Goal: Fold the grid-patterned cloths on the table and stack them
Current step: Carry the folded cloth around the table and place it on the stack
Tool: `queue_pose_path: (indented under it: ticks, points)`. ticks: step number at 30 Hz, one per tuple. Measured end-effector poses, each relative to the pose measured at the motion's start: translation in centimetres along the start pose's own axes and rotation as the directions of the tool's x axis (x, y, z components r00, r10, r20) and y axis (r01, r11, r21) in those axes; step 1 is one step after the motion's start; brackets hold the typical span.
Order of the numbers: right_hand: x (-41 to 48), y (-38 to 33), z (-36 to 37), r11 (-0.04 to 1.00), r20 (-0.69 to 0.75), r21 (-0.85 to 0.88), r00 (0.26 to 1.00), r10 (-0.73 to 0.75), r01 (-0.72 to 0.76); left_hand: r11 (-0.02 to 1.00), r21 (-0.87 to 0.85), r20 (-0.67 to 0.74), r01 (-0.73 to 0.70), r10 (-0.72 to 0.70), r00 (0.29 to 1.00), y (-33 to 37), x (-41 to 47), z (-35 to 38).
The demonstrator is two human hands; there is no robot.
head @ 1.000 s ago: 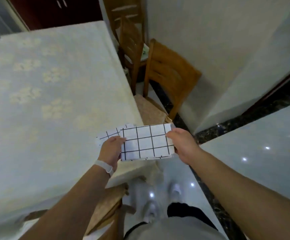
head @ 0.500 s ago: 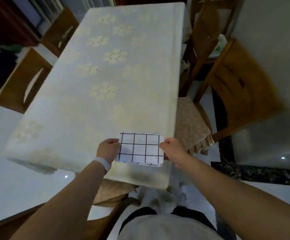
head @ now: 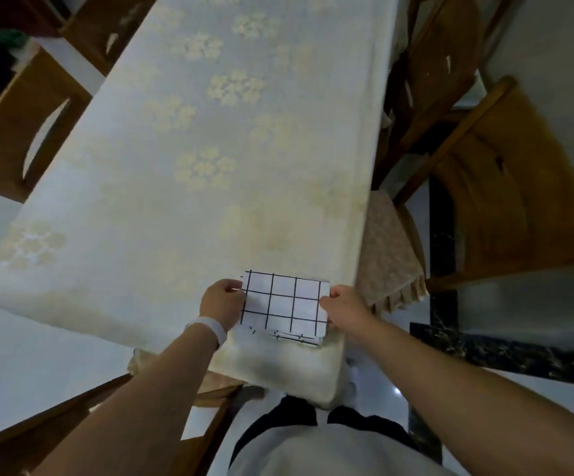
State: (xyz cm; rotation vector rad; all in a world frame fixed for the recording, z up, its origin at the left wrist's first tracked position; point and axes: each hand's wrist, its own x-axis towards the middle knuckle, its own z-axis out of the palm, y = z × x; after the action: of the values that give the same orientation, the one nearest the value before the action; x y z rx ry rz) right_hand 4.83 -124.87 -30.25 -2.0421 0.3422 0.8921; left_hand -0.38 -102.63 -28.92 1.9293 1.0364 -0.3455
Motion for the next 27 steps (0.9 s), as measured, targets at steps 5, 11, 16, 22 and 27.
queue_pose_path:
  ticks: [5,11,16,22,27]
  points:
    - [-0.2,-0.9,0.0,0.988,-0.003,-0.156,1.000,0.008,-0.008,0.980,0.197,0.039,-0.014,0.006,0.999,-0.4,1.7,-0.2]
    - [-0.3,-1.2,-0.4,0.965,0.006,-0.261,1.000,0.004,-0.003,0.978,0.202,0.076,-0.051,0.037,0.996,-1.8,1.8,-0.9]
    - [-0.3,-2.8,-0.3,0.819,-0.060,-0.553,0.973,-0.223,0.154,0.990,0.127,0.094,-0.058,0.046,0.995,-3.3,0.5,-1.9]
    - [1.3,-6.1,1.7,0.487,0.150,-0.793,0.892,-0.425,0.366,0.982,-0.014,0.078,0.191,-0.189,0.979,-5.9,-2.3,-0.7]
    - [2.5,-7.8,2.9,0.318,0.366,-0.806,0.842,-0.396,0.500,0.950,-0.217,0.038,0.222,-0.220,0.975,-6.3,-3.9,1.3]
